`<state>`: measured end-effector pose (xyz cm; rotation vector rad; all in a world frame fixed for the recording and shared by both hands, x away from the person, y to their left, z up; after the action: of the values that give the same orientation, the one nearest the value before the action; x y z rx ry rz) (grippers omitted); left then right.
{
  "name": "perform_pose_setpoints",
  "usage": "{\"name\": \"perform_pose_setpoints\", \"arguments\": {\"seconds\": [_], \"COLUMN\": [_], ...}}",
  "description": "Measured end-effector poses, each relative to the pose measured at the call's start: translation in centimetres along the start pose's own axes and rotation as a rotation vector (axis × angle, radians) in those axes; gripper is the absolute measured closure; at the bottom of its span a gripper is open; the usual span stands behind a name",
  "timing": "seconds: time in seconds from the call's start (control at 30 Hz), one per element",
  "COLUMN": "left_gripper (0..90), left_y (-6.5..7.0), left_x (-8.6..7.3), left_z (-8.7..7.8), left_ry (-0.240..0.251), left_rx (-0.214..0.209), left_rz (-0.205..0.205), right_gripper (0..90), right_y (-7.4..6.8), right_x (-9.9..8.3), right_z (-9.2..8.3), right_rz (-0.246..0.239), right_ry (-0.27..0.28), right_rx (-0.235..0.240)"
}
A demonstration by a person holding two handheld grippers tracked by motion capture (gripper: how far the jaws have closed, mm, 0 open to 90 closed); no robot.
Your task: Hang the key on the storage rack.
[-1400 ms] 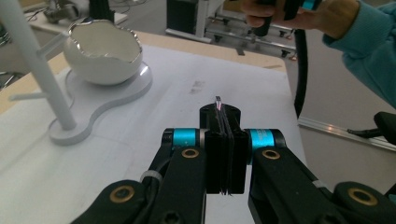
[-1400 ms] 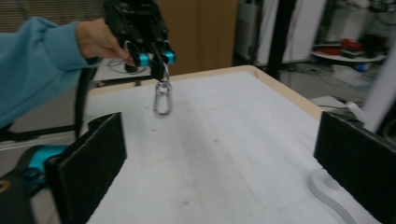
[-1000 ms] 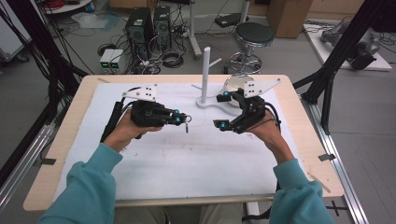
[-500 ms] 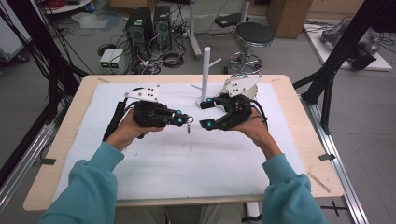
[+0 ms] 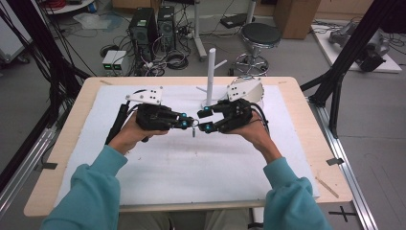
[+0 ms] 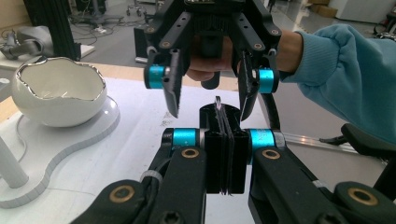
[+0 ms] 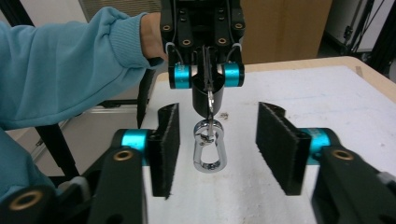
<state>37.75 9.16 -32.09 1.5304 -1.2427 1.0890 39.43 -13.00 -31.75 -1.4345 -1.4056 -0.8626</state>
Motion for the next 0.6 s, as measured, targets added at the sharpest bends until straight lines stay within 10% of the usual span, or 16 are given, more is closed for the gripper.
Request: {"name": "perform_pose_setpoints", "arguments": {"seconds": [0.6], "left_gripper": [88.5], "left_y": [-0.04], "left_x": [-0.05], "left_z": [0.06], "left_ry": [0.002], "left_rx": [-0.003], "left_rz": [0.002], "right_gripper": [73.0], "right_y": [-0.18], "right_x": [0.06], "right_z": [0.26], "right_rz": [-0.007], "right_ry": [-0.018], "right_rx": [0.019]}}
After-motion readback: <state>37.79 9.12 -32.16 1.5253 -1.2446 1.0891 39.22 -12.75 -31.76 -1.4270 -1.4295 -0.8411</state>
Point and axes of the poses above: each handheld gripper's, and its own axes: z roughly forward along the jaws, x roughly out of its top, y roughly to its right, the point moved 3 cm from there along z, roughly forward along the jaws, and after that the axes turned 3 degrees about x, right-handed, at the moved point
